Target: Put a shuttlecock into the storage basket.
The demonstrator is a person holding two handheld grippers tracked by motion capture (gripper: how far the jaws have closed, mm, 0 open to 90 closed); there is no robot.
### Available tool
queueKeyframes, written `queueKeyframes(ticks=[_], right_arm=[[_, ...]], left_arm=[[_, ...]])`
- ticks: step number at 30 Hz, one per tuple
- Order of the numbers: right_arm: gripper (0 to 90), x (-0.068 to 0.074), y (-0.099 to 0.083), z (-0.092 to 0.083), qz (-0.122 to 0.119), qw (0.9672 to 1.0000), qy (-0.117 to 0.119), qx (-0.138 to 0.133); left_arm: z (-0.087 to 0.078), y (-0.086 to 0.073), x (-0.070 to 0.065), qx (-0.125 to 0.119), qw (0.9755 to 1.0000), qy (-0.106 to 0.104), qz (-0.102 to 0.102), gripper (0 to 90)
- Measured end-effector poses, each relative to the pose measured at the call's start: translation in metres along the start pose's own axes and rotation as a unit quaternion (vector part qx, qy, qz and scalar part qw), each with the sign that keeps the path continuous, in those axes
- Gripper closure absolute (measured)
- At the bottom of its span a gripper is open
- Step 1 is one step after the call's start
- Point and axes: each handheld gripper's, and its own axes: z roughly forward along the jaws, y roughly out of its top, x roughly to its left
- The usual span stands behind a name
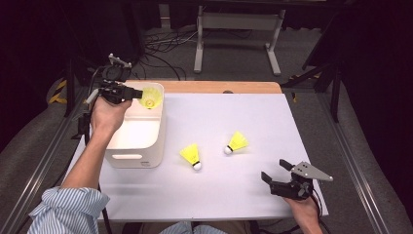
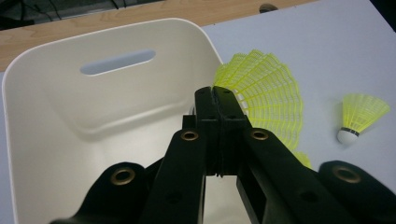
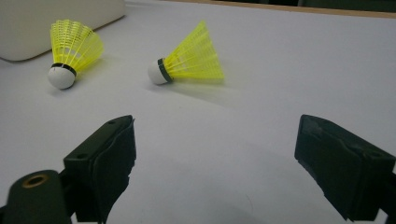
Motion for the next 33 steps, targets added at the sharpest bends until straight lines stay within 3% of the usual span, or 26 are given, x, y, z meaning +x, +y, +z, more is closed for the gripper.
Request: queueKeyframes(ticks=[18,33], right_arm=[[12.9,0.0,0.0,0.0,-0.001,1.0,0.001,0.001],[12.8,-0.001,0.0,0.0,-0.001,1.0,0.001,0.0]], left_arm=[[0.03,-0.008,0.02,0.02,0.9995,0.015,-0.02,90.0],[0.051,-0.011,0.026,0.034,0.9987,0.02,-0.031,90.0]])
